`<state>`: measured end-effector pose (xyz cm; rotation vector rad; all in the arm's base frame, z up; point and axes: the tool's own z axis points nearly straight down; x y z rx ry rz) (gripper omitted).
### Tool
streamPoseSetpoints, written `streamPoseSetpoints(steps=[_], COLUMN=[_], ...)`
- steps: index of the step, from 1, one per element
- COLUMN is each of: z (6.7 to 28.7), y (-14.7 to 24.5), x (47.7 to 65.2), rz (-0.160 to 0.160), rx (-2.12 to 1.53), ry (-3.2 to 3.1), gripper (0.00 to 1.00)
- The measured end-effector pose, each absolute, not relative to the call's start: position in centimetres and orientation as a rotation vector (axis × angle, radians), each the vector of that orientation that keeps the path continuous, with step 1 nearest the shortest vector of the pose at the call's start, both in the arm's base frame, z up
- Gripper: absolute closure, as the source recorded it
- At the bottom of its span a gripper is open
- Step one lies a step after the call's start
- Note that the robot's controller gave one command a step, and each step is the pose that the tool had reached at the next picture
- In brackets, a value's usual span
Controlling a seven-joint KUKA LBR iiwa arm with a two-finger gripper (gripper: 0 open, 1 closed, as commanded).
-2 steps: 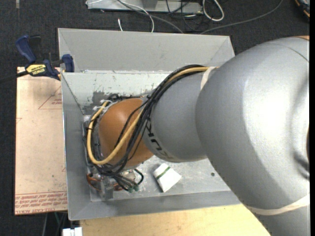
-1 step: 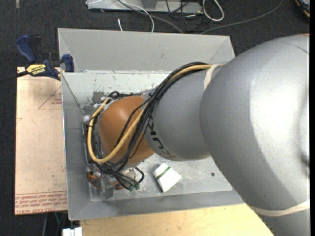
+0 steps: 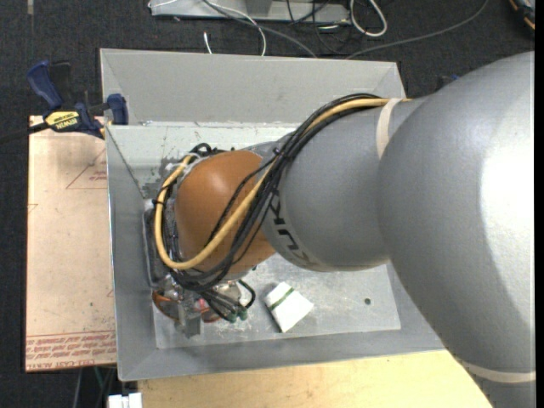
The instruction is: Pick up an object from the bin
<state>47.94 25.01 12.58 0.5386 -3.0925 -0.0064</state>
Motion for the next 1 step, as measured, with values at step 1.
streamPoseSetpoints(steps=[1], z=[17.13], y=[25.02], x=[47.88], rz=[-0.006], rx=[0.538], ry=[-3.089], gripper=[1.00])
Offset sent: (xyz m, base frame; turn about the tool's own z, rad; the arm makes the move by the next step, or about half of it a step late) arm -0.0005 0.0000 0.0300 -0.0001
